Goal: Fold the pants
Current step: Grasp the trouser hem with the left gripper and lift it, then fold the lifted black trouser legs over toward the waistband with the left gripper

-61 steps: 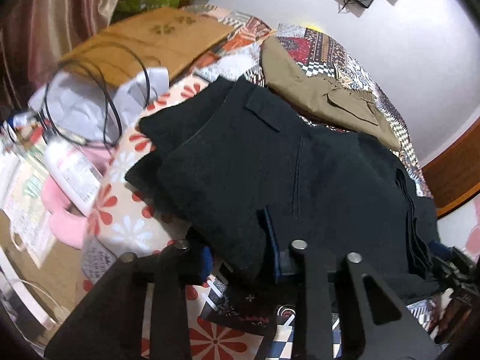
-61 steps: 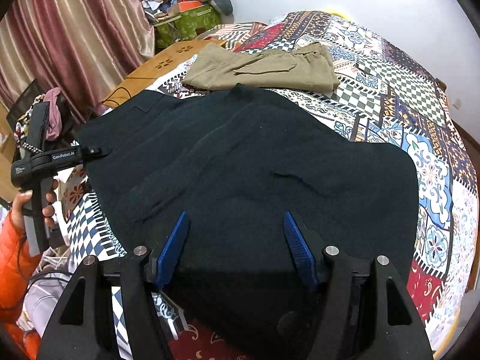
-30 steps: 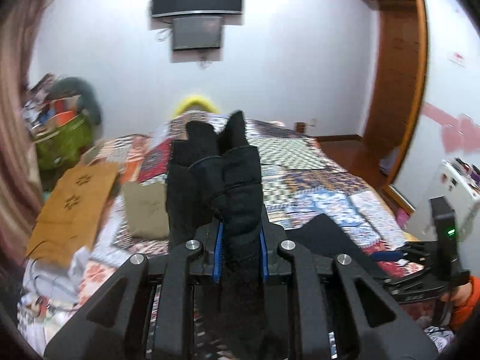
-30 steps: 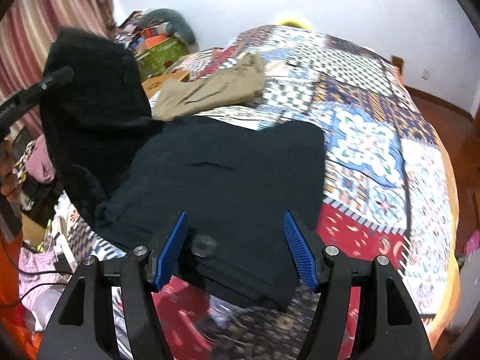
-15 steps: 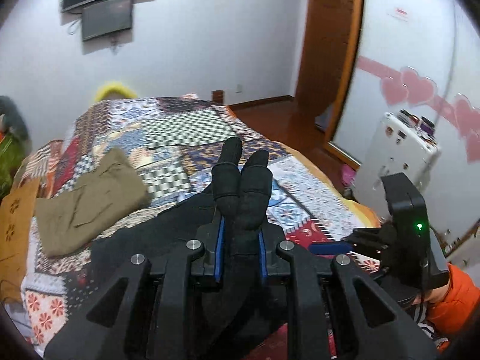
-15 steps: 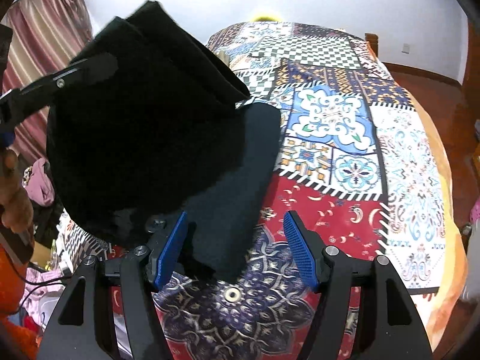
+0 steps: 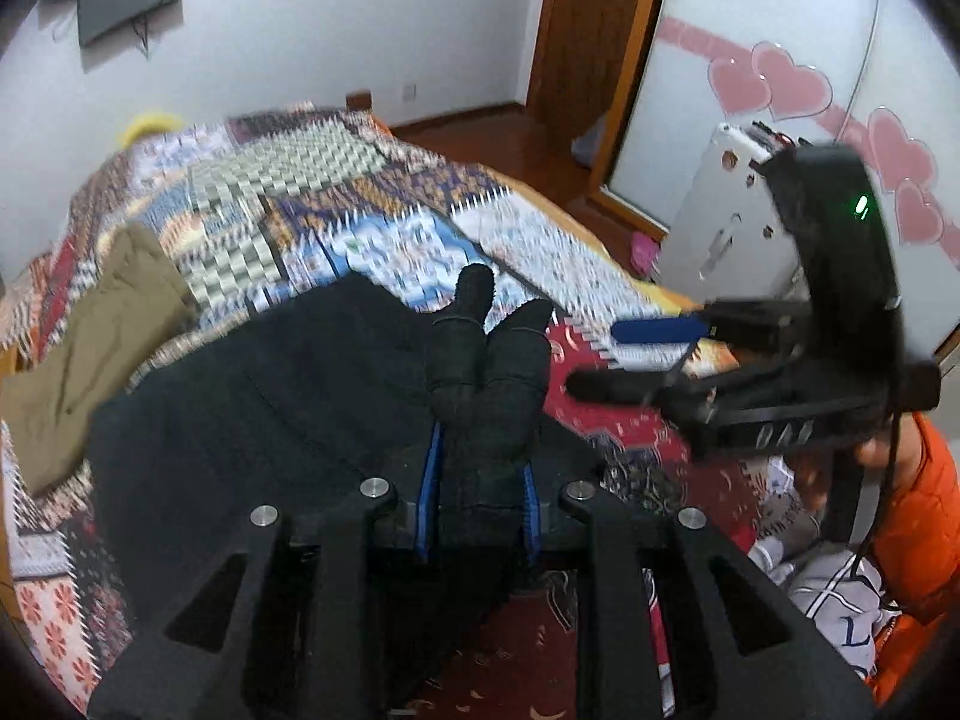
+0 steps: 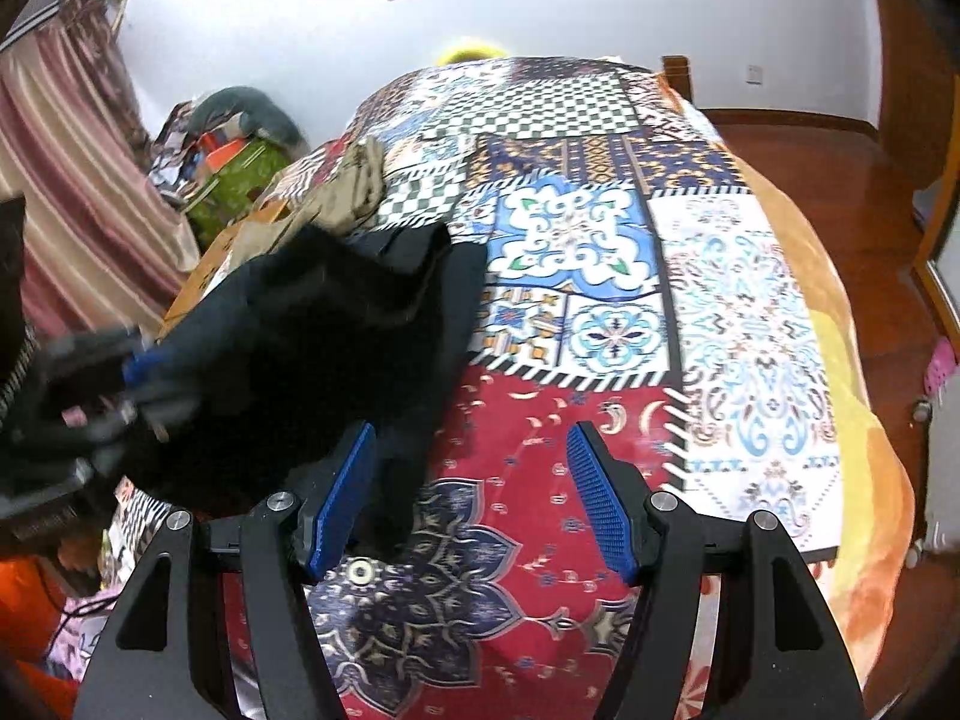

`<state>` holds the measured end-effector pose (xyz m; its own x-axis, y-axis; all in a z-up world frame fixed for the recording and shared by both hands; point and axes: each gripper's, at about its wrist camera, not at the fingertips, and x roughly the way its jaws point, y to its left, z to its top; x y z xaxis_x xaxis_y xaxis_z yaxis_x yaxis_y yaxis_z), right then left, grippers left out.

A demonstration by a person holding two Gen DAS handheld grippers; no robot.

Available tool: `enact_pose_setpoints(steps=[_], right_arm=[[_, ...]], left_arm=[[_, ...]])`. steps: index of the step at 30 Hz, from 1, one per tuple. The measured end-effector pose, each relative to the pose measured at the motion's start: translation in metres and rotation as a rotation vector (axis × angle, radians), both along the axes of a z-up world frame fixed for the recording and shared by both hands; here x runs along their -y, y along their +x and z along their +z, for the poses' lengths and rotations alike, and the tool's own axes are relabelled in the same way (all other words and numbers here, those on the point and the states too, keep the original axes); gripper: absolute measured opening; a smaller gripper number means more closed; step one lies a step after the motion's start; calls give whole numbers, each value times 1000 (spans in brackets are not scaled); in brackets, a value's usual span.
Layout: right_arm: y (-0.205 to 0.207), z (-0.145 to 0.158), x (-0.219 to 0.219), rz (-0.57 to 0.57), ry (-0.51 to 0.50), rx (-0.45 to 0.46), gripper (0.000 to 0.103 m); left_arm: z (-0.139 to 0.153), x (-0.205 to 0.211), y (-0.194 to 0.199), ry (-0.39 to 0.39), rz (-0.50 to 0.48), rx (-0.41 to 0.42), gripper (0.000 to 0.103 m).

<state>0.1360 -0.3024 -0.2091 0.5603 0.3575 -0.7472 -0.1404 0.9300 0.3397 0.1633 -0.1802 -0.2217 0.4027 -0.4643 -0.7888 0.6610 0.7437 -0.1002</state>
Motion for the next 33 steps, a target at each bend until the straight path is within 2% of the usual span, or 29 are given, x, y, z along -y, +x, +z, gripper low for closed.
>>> enact_pose_setpoints(steps=[4, 6, 8, 10, 14, 16, 19, 22, 26, 29, 33], right_arm=[[-3, 7, 9, -19, -12, 14, 62], [-3, 12, 10, -22, -20, 27, 62], [-3, 19, 9, -19, -26, 44, 62], [-2, 25, 6, -11, -36, 64, 62], [1, 38, -5, 9, -56, 103, 62], [3, 44, -13, 28, -58, 123, 62], [6, 48, -25, 58, -54, 140, 62], [10, 46, -38, 90, -63, 137, 62], [14, 32, -51, 123, -82, 99, 63], [14, 16, -53, 133, -80, 50, 62], [10, 6, -54, 131, -68, 14, 62]], left_arm=[[-6, -1, -5, 14, 4, -28, 23], [-4, -3, -6, 16, 13, -31, 29], [1, -5, -5, -12, 15, -64, 52], [10, -10, -7, -51, 41, -47, 59], [34, -23, -6, -57, 105, 54, 60], [41, -34, -2, -63, 137, 83, 65], [46, -62, 13, -40, 222, 120, 66], [37, -84, 24, -3, 273, 110, 66], [10, -107, 34, 59, 331, 63, 66], [-8, -117, 33, 54, 338, 16, 67], [-21, -113, 29, 98, 304, 34, 68]])
